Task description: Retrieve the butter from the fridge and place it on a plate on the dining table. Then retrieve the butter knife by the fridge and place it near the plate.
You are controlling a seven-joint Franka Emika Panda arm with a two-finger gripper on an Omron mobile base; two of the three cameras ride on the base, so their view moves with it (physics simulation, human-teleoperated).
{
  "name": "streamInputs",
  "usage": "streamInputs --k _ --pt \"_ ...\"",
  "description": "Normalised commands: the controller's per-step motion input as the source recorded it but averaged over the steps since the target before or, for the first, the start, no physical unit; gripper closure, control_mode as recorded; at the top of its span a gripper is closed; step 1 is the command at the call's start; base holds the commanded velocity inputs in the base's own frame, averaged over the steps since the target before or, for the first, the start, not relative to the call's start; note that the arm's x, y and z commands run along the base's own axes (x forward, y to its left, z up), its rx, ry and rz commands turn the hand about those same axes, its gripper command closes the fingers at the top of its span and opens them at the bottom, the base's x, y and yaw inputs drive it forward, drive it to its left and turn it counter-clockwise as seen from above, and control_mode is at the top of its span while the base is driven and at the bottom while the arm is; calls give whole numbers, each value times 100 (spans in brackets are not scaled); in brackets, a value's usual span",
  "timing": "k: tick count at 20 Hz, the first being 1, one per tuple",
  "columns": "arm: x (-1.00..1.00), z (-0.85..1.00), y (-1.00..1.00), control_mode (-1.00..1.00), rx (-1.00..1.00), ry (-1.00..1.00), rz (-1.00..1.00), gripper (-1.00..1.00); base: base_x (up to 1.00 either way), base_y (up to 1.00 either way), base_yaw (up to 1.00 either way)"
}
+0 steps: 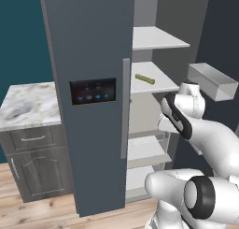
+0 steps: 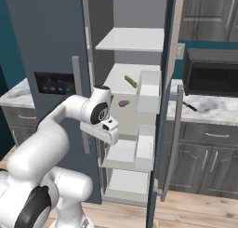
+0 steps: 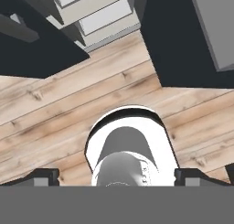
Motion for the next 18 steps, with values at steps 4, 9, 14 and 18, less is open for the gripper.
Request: streamInputs --k 4,9,14,18 --pt "36 -8 -2 -100 0 0 -9 -100 0 0 0" --pt "0 0 0 100 0 0 0 -100 95 34 -31" --pt "0 0 0 100 0 0 0 -100 87 43 -25" --pt "0 0 0 100 0 0 0 -100 28 0 0"
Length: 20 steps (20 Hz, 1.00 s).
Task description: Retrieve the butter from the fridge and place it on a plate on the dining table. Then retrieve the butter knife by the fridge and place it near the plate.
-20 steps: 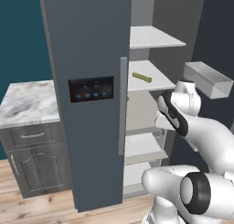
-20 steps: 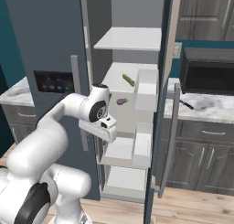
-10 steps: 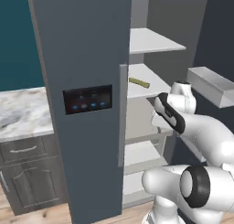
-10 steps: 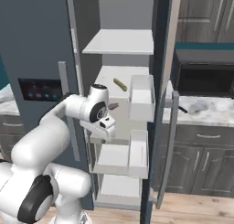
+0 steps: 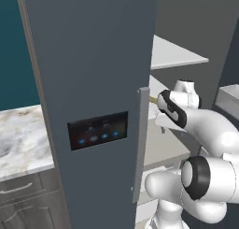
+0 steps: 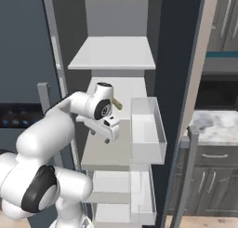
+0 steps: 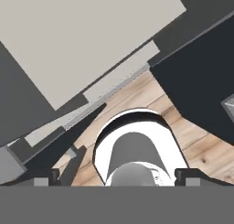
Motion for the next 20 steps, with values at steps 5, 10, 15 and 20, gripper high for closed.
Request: streamInputs --k 5,10,15,20 --pt "0 0 0 100 0 0 0 -100 57 -12 0" --pt "0 0 0 100 0 0 0 -100 42 -25 2" --pt "7 0 -9 -100 0 -1 1 -100 9 -17 2" --pt "11 12 -4 -100 0 -3 9 -100 0 0 0"
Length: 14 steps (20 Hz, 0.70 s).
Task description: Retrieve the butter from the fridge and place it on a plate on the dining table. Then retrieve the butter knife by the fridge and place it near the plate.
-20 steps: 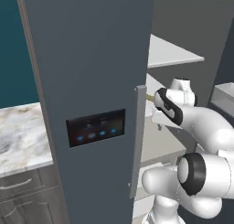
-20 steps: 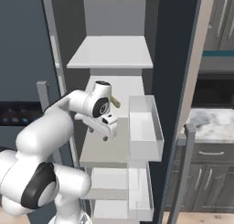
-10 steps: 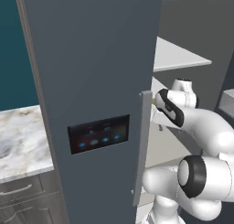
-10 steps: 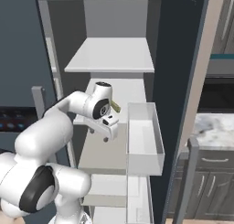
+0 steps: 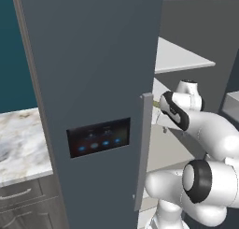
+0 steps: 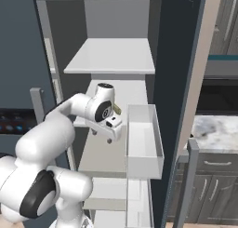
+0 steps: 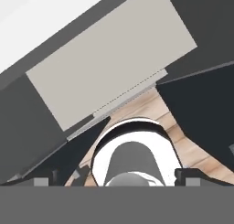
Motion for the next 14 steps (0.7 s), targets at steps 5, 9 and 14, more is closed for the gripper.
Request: streamInputs --k 5,9,14 --pt "2 4 -49 -100 -10 -7 18 -100 0 0 0" --pt "0 0 -39 -100 -21 -27 42 -100 0 0 0" --pt "12 3 -12 -100 -13 -33 43 -100 0 0 0"
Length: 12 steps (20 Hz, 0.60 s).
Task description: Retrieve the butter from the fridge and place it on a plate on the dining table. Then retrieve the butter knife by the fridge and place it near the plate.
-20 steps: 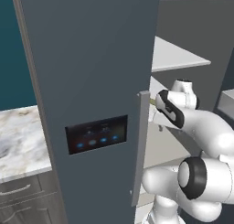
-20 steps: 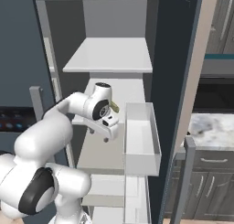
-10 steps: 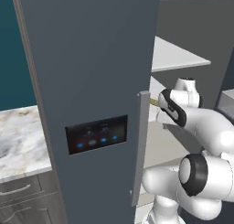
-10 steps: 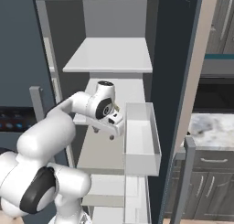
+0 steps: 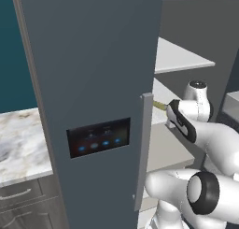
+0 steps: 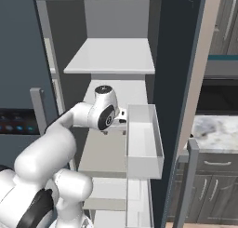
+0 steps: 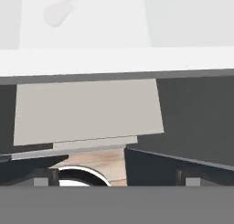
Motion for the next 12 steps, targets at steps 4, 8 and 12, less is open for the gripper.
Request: streamInputs --k 4,8,12 --pt "48 37 -1 -100 0 -12 36 -100 0 0 0" --pt "66 14 0 -100 0 -2 34 -100 0 0 0" --pt "60 19 -3 -100 0 -2 24 -100 0 0 0"
